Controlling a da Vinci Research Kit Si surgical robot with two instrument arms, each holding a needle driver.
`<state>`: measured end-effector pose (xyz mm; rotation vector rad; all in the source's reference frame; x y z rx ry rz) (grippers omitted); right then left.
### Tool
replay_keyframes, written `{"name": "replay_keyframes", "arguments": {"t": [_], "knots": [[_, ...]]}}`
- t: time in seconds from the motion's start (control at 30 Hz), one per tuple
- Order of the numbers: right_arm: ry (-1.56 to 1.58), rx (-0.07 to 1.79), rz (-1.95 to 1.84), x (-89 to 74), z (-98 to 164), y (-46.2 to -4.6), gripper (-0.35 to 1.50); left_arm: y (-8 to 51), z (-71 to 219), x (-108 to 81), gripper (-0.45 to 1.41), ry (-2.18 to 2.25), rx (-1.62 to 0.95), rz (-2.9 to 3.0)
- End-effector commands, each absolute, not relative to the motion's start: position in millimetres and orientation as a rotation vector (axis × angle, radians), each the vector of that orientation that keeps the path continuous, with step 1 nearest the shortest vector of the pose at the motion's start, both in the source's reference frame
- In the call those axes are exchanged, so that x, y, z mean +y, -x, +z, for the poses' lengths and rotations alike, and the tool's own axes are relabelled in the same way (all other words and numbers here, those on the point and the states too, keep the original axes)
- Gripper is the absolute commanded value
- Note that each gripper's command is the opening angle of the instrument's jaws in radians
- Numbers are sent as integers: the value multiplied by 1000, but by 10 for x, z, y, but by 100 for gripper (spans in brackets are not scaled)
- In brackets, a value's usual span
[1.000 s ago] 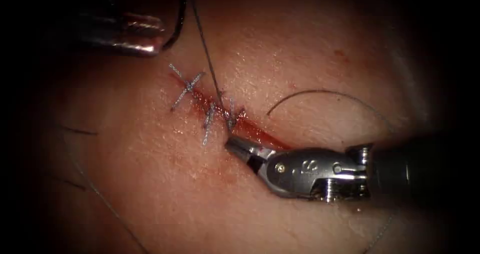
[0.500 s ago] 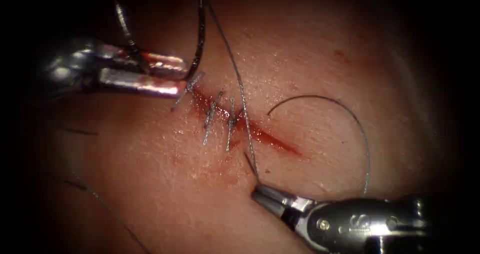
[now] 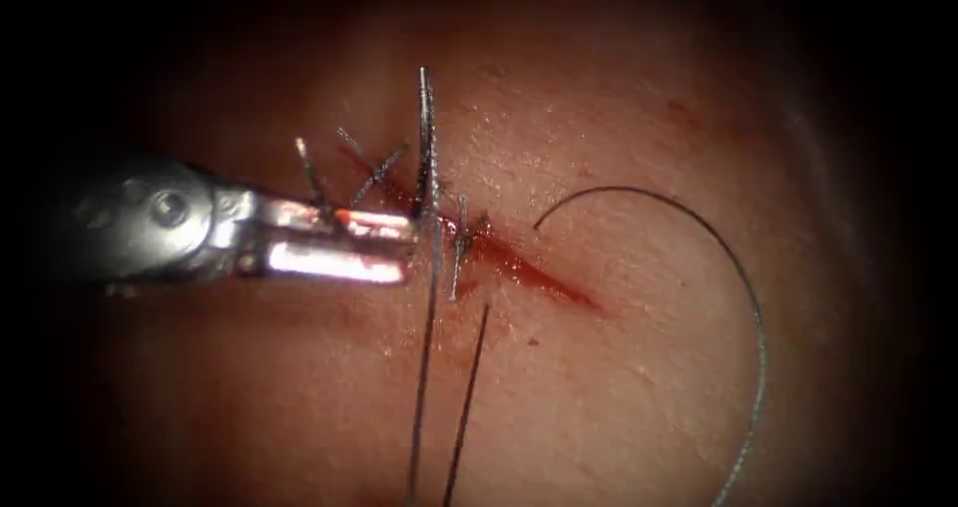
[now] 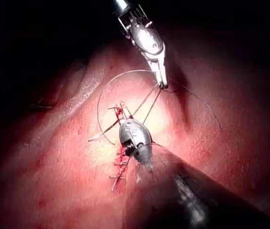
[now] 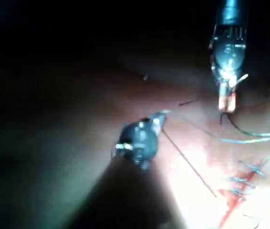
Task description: Wound Closure
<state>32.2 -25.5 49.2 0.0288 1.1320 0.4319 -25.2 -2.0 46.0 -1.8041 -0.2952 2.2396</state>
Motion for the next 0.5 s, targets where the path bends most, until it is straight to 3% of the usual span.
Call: {"name": "replay_keyframes", "arguments": {"t": [0.03,0.33,0.5], "knots": [[-1,1112,440,-254,513,-322,98,248,462,-15,-45,1797,-271,2225],[63,1024,457,-231,574,-291,99,223,450,1,-45,1767,-209,2215],[75,976,446,-226,617,-300,98,227,450,-2,-45,1777,-218,2211]]}}
